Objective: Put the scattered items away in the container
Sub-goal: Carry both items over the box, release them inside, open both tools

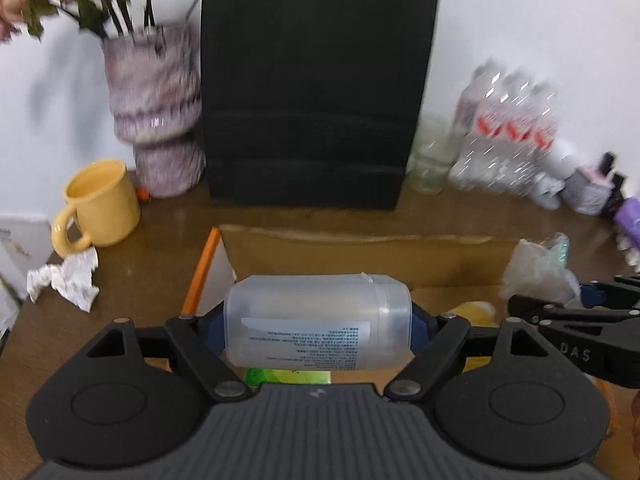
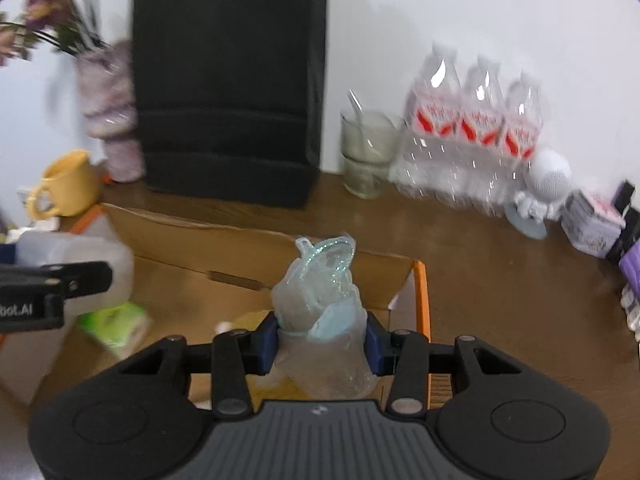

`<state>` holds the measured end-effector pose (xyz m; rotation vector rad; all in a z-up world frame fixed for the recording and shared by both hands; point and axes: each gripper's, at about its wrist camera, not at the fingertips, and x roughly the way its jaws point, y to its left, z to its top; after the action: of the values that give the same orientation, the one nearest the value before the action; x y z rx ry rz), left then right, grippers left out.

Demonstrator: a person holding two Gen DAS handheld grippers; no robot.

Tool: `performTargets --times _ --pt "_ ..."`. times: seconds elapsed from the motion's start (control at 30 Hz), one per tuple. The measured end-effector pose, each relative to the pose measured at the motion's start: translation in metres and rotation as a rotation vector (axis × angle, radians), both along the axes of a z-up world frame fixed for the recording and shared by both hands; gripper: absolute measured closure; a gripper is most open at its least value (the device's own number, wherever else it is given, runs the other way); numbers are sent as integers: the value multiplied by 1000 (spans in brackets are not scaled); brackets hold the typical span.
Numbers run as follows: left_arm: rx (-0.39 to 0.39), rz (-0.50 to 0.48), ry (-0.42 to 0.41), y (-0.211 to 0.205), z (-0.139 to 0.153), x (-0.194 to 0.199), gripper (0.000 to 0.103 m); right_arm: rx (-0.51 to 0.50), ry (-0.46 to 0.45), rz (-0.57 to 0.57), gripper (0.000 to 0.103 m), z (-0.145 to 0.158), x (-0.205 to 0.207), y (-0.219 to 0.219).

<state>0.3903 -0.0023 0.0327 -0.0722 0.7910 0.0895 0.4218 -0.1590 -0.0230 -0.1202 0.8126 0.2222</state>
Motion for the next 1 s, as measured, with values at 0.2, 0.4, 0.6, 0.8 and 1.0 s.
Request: performTargets --times 0.2,0.4,0.6,0.8,1.0 --pt "74 9 76 -7 -24 26 20 -37 28 4 59 -20 17 7" --pt "95 13 115 -11 -35 33 19 -52 41 5 40 -20 23 4" --pt "99 -14 88 -13 -24 25 3 -30 32 20 23 -12 14 2" --pt "101 -15 38 -10 -3 6 0 12 9 39 11 6 -4 0" --pt "60 -29 -56 4 22 -37 0 48 -62 69 11 30 -44 -6"
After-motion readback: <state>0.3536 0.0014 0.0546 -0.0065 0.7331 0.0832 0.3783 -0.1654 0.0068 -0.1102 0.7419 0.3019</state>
